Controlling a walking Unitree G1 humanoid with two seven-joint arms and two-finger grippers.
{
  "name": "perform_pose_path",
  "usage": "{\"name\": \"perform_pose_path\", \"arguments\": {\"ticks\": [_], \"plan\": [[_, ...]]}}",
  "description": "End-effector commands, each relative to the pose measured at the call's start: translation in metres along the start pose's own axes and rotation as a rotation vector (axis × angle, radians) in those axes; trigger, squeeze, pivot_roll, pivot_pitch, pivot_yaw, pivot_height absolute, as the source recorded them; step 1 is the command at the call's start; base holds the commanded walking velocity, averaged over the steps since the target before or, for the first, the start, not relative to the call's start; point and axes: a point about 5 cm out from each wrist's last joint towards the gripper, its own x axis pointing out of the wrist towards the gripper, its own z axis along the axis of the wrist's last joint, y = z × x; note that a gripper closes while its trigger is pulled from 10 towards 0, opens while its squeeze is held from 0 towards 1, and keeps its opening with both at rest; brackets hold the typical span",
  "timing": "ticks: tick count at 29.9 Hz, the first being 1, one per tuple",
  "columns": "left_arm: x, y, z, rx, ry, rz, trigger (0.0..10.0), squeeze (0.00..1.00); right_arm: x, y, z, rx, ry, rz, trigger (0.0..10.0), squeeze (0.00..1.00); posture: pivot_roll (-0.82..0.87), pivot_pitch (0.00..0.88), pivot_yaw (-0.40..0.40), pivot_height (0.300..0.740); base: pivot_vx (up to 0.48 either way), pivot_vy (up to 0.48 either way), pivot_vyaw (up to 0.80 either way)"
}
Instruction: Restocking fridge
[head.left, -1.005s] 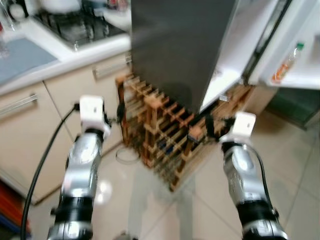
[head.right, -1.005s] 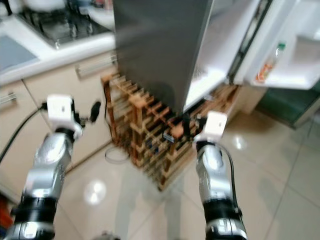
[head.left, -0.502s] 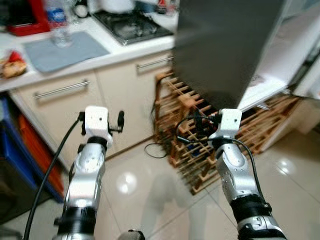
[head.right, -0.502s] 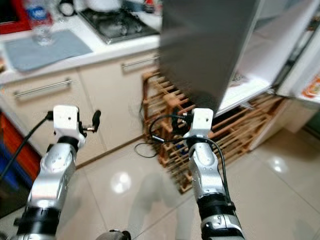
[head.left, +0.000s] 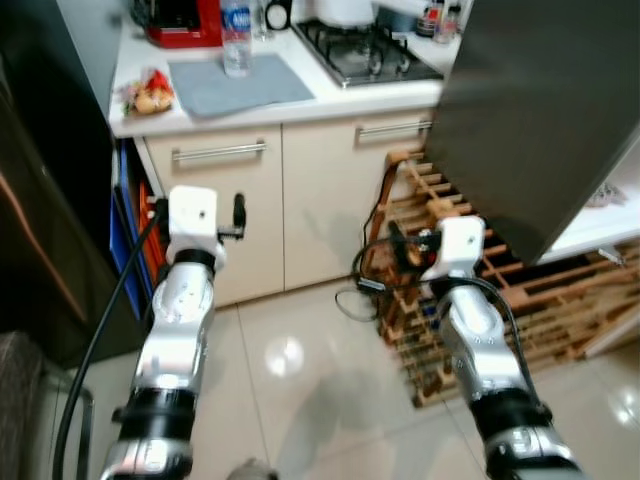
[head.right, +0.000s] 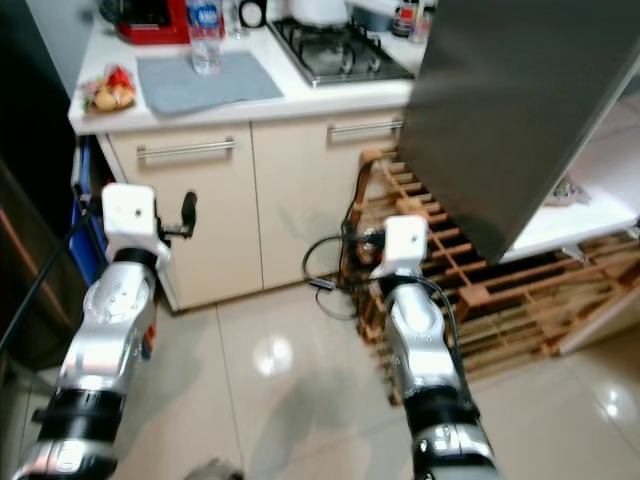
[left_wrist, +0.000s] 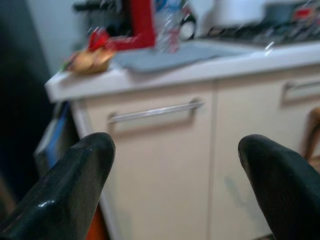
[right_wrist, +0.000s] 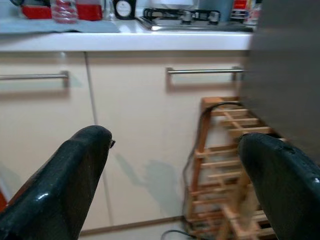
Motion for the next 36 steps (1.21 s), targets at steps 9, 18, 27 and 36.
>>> {"name": "perform_pose_path", "arguments": {"ticks": [9,18,27,36], "plan": [[0.004,-0.012,0.006,-0.007,0.003,-0.034,10.0,0.0,0.002,0.016,-0.003,0.0,0.007,0.056,10.0,0.2,-0.07,0.0,-0.043,0.74,0.0,0.0,0.62],[0.007,-0.019,0.016,-0.043,-0.019,-0.096,10.0,0.0,0.006,0.021,0.0,-0.033,-0.009,0.079,10.0,0.16,-0.06,0.0,-0.038,0.74,0.0,0.0,0.6],[0.012,-0.013,0.014,0.029,0.013,-0.092,10.0,0.0,0.006,0.01,-0.001,0.022,-0.015,-0.029,10.0,0.04,-0.07,0.0,-0.034,0.74,0.385,0.0,0.2],[0.017,-0.011,0.023,0.029,-0.03,-0.107,10.0,0.0,0.003,0.016,0.001,0.003,-0.042,-0.019,10.0,0.04,-0.07,0.0,-0.024,0.74,0.479,0.0,0.0]]}}
